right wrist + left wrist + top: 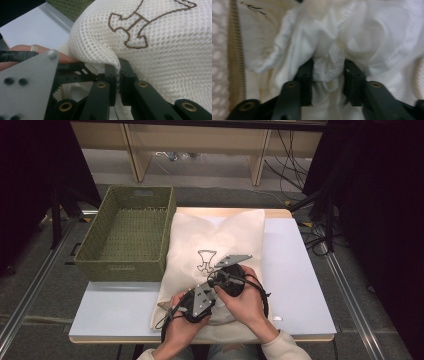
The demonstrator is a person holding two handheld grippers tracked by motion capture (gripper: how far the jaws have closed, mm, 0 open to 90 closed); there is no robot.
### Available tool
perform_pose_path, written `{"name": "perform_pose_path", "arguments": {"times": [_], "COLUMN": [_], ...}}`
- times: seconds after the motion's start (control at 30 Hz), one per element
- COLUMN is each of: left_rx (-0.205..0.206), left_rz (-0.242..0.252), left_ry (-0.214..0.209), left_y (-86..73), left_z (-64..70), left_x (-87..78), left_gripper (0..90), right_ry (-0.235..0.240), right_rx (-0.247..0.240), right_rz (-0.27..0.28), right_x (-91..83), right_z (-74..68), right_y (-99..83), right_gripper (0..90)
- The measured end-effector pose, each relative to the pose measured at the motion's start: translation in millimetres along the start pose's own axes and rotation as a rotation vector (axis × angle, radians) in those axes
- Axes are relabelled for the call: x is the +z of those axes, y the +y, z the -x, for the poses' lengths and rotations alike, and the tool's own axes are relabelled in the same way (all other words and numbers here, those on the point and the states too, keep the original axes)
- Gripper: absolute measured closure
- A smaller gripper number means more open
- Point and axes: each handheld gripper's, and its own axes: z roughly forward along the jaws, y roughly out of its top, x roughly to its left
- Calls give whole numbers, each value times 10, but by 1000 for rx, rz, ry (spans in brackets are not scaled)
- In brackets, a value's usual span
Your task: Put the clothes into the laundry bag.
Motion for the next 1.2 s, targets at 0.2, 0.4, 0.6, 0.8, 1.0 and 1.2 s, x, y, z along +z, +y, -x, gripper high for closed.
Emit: {"name": "perform_pose_path", "arguments": {"times": [0.2,0.4,0.6,0.8,1.0,1.2], "left_rx": [3,-36,-54,-40,14,60], "left_rz": [16,34,59,60,26,-4], "left_ry": [33,53,94,42,-27,-133], "left_y": [31,109,172,144,78,40], "left_z": [-96,-229,-379,-360,-310,-245], "left_x": [85,184,357,314,-34,-513], "left_gripper": [761,792,791,727,590,557], "right_ry": [-5,-21,-59,-48,-53,-74], "right_rx": [40,43,41,99,10,-10], "right_rz": [20,55,105,93,112,109], "right_x": [-12,-26,-6,42,0,-80], "right_z": [-2,29,93,137,163,95], "right_y": [14,80,180,142,122,151], "right_gripper": [877,876,873,869,865,855]}}
